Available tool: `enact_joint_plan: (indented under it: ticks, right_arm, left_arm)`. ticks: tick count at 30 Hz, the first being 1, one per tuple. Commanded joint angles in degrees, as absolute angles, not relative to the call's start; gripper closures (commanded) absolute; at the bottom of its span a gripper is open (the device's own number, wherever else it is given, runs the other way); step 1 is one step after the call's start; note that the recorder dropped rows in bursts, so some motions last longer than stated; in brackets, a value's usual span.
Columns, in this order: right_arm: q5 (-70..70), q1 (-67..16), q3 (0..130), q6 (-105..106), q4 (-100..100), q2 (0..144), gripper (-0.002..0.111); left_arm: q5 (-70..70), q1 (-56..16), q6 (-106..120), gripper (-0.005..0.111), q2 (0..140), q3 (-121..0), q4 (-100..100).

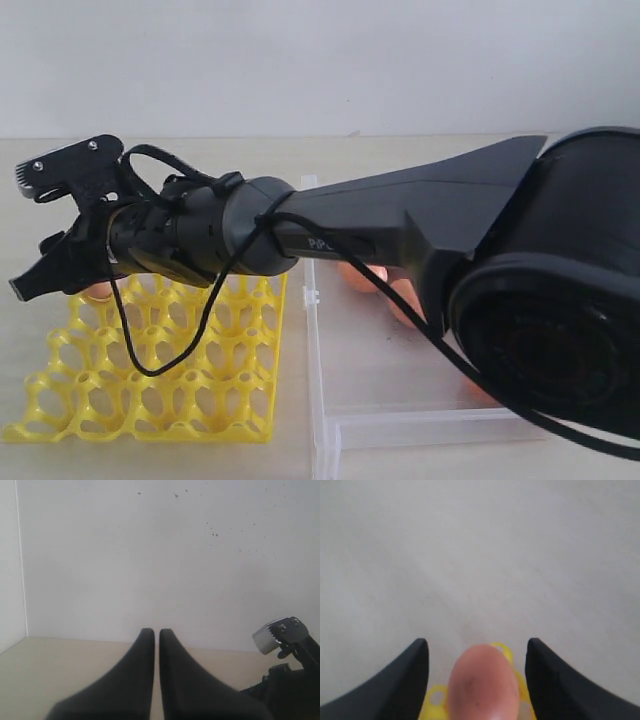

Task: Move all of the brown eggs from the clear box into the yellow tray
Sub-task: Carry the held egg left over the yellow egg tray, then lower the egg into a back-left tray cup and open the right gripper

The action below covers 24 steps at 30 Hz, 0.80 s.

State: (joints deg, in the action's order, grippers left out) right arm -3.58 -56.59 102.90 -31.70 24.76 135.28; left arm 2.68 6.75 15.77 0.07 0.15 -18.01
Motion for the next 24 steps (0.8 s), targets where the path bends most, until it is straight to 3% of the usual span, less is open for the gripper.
enact_joint_plan:
  ticks: [1,2,3,4,13,24]
  right_arm:
    - [-14.9,-57.8,103.0,-26.8,25.2,132.5,0.074]
    - [-16.2,-57.8,103.0,-26.2,25.4,132.2,0.082]
    - [-18.6,-58.0,103.0,-25.8,25.4,132.2,0.105]
    - [-18.8,-58.0,103.0,-25.8,25.4,132.2,0.108]
    - [-14.1,-58.0,103.0,-25.8,21.3,132.4,0.108]
    - [-24.6,-59.4,103.0,-24.8,19.7,134.4,0.108]
  left_arm:
    - [3.0,6.8,16.0,0.103,0.0,0.0,-18.3]
    - [3.0,6.8,16.0,0.103,0.0,0.0,-18.3]
    - [3.0,6.8,16.0,0.103,0.0,0.0,-18.3]
    - [3.0,6.8,16.0,0.103,0.0,0.0,-18.3]
    - [3.0,6.8,16.0,0.103,0.0,0.0,-18.3]
    - [3.0,6.8,16.0,0.103,0.0,0.0,-18.3]
